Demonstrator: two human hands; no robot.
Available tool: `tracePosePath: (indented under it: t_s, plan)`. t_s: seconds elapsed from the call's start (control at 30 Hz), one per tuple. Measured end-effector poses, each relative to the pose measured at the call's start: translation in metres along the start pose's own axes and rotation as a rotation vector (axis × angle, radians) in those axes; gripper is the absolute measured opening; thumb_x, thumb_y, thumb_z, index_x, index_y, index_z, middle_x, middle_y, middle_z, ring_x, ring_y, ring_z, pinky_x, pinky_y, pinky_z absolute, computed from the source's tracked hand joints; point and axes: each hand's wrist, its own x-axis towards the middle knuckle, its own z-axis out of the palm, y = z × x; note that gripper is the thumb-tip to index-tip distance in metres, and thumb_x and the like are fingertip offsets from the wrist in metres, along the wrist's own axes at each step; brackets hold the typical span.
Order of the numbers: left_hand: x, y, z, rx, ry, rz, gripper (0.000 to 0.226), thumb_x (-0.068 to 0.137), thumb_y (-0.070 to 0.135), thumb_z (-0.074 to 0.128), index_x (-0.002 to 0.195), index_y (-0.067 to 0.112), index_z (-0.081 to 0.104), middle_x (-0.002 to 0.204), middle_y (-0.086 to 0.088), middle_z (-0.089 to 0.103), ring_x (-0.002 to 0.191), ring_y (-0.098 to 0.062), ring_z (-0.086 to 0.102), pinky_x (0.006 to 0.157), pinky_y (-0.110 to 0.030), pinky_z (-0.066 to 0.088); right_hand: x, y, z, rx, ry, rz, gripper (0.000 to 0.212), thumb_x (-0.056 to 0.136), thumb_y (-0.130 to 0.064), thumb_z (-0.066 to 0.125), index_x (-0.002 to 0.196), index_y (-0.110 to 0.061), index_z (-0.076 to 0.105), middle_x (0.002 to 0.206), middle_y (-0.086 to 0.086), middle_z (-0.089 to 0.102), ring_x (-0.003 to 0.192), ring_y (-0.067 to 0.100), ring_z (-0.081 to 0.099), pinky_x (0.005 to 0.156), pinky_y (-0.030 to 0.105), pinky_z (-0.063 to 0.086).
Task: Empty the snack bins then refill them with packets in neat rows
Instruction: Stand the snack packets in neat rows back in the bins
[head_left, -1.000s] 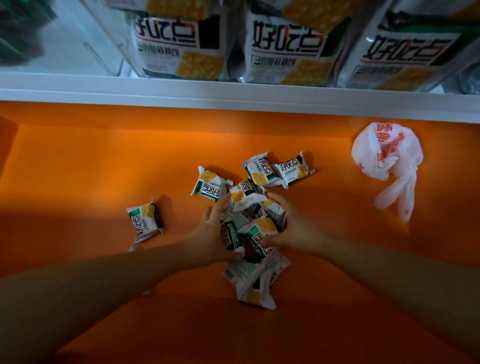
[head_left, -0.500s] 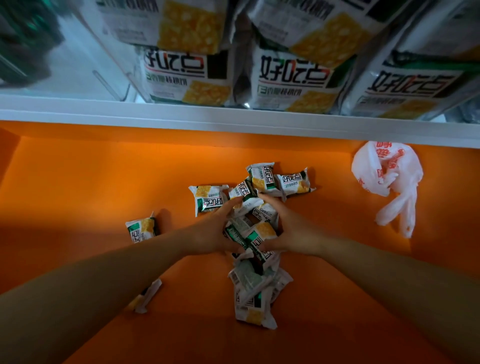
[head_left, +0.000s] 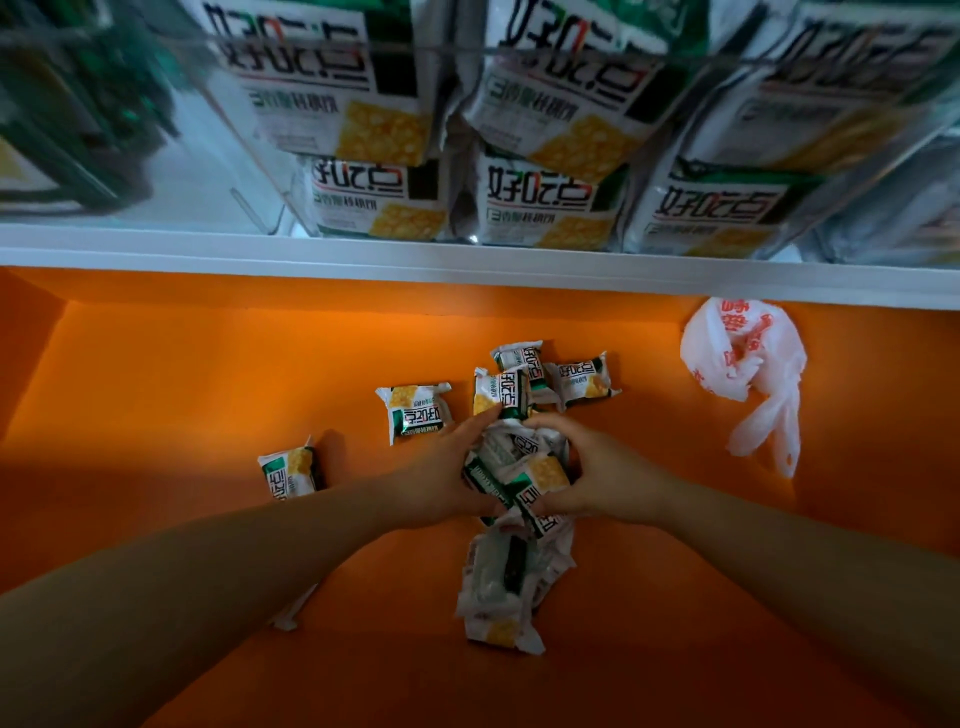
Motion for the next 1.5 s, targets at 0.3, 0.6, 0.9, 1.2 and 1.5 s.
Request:
tracePosePath:
  t_s: [0.3,0.6,0.9,1.2,1.5]
  plan:
    - [-0.076,0.082,-0.002,0.126,0.115,0.102,0.109,0.075,0.033,0.08,0.15,0.041,0.002,0.153,-0.003,0.027,0.138,-0.02,0.03,0.107,-0.039,0.039,-0.101,-0.058,-0.016,-0.176,0.177,-0.086,0.074,0.068,-0.03,0.085,0.12,-0.052,0.037,0.125,-0.01,0.054,0.1,0.008,0.058,0.076,0.019,0.052]
    - [-0.187,0.206,-0.014,0.028,0.148,0.184,0.103,0.078,0.021,0.078,0.15,0.04,0.008,0.117,0.013,0.04,0.067,-0.005,0.066,0.058,-0.018,0.053,-0.247,-0.151,-0.054,-0.36,0.2,-0.113,0.081,0.073,-0.037,0.08,0.138,-0.042,0.032,0.155,-0.011,0.02,0.129,0.014,0.037,0.077,0.015,0.038]
    - [-0.204,0.349,-0.041,0.431,0.358,0.479,0.107,0.075,0.037,0.078,0.152,0.035,0.003,0.151,0.003,0.033,0.103,-0.005,0.047,0.078,-0.01,0.034,-0.347,-0.19,-0.126,-0.478,0.652,-0.244,0.081,0.066,-0.038,0.083,0.133,-0.041,0.038,0.117,-0.017,0.05,0.078,-0.009,0.049,0.067,0.007,0.037]
    - [-0.067,0.434,-0.075,0.398,0.389,0.549,0.107,0.078,0.029,0.078,0.153,0.024,0.003,0.156,-0.003,0.025,0.129,-0.02,0.044,0.086,-0.016,0.039,-0.298,-0.177,-0.241,-0.566,0.896,-0.171,0.075,0.076,-0.024,0.078,0.139,-0.024,0.037,0.127,0.005,0.05,0.097,0.019,0.051,0.064,0.022,0.028]
    - [-0.018,0.413,-0.052,0.2,0.498,0.493,0.068,0.083,0.02,0.074,0.14,0.016,0.036,0.146,-0.012,0.039,0.061,-0.006,0.052,0.047,-0.005,0.04,-0.253,-0.128,-0.26,-0.591,0.893,0.001,0.079,0.08,-0.032,0.072,0.146,-0.023,0.029,0.104,0.012,0.061,0.092,0.027,0.052,0.075,0.03,0.042]
